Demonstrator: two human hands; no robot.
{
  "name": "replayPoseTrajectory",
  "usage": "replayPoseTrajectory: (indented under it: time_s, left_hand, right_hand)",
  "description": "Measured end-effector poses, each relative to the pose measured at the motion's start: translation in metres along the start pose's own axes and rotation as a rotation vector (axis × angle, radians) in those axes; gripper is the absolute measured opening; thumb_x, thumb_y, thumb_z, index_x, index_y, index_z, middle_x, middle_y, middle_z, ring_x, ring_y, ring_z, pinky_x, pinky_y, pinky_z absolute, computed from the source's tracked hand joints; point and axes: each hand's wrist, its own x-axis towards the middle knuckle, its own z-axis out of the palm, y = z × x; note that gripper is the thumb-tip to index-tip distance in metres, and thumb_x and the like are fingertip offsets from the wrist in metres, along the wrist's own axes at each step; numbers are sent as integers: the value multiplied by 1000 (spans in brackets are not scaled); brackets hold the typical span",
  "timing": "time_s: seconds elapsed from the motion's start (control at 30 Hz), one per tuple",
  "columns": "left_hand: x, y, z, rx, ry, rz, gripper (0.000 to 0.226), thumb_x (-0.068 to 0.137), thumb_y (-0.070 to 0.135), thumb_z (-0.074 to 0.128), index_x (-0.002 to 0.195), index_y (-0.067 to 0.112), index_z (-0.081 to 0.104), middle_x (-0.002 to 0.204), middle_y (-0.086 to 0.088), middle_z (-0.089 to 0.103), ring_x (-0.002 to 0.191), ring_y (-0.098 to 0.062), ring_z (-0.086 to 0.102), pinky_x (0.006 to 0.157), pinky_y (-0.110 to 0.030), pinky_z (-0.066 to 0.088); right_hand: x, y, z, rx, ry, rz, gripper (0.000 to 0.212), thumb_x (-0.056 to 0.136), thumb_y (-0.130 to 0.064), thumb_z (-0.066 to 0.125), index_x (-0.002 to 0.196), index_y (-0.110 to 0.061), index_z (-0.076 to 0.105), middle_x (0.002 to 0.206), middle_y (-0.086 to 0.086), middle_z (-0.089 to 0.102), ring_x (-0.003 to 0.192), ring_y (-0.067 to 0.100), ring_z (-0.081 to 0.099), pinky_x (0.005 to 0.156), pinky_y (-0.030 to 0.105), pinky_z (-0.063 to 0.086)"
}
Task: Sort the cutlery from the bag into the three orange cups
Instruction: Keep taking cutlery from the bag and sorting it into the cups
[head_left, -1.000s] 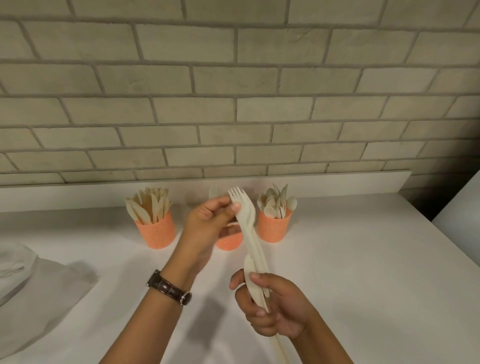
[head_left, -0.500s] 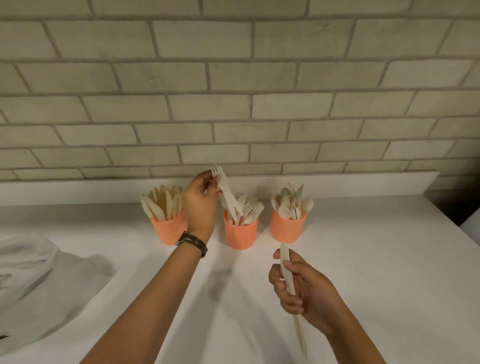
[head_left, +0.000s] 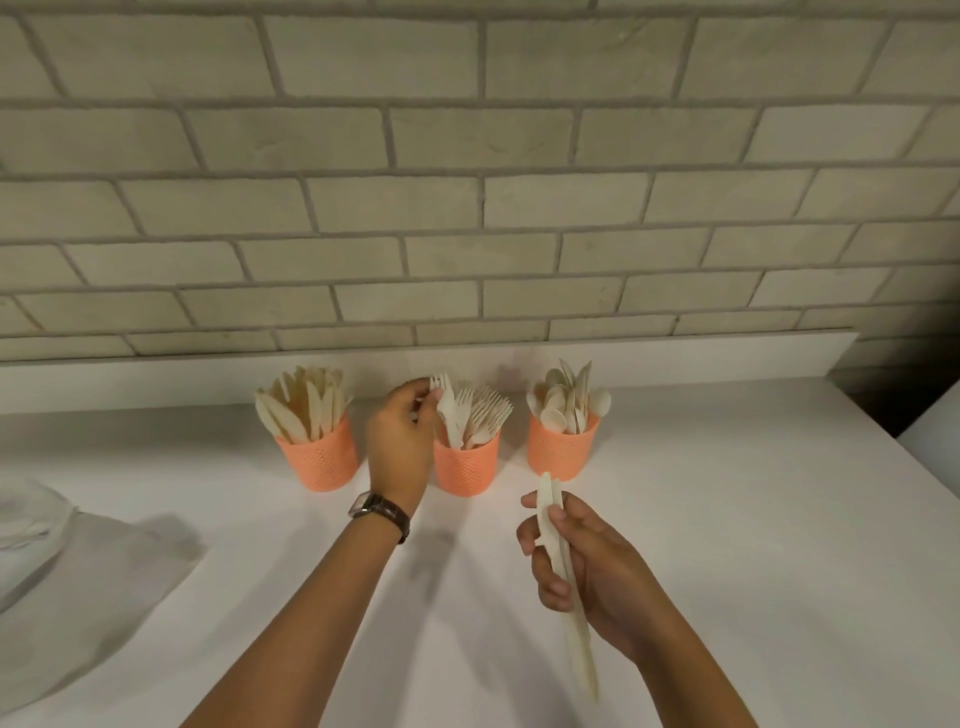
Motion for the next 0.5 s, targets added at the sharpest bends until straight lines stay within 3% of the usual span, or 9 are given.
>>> replayPoseTrajectory:
  time_s: [0.13,0.2,0.33,0.43,0.5]
  left_hand:
    - [2,-9,4,397,-185,51,19,92,25,52,104,14,63,80,-5,70,74,-24,64,60,-28,44]
    - [-1,-13,7,525,-269,66,25,92,26,52,114,18,60,83,-6,70,85,-25,62,64,-30,46]
    - [-11,-12,0,452,-282,33,37,88,24,57,125,22,57,91,-4,69,98,-25,58,79,-30,46]
    - [-25,-7,-21,357,-176,38,40,85,23,62,125,22,57,119,-1,60,105,-21,56,90,-32,46]
    - [-39,-2,-43,292,-135,32,37,85,20,62,122,22,59,119,2,57,100,-18,55,88,-28,45]
  right_hand:
    - [1,0,5,-44,65,-62,26,100,-13,36,109,-3,59,74,10,55,49,16,43,48,26,39]
    - [1,-2,7,-121,92,-108,25,100,-13,36,108,-5,59,74,10,59,56,20,51,58,28,45]
    - [2,-8,13,-334,126,-183,24,101,-18,36,111,-13,57,76,3,67,72,12,58,71,23,43]
    - [5,-10,22,-527,130,-223,24,100,-32,37,114,-20,52,86,-4,71,79,-2,55,75,18,39]
    - [9,-12,31,-587,99,-273,24,100,-29,36,115,-16,50,87,-2,71,84,-8,57,79,16,40]
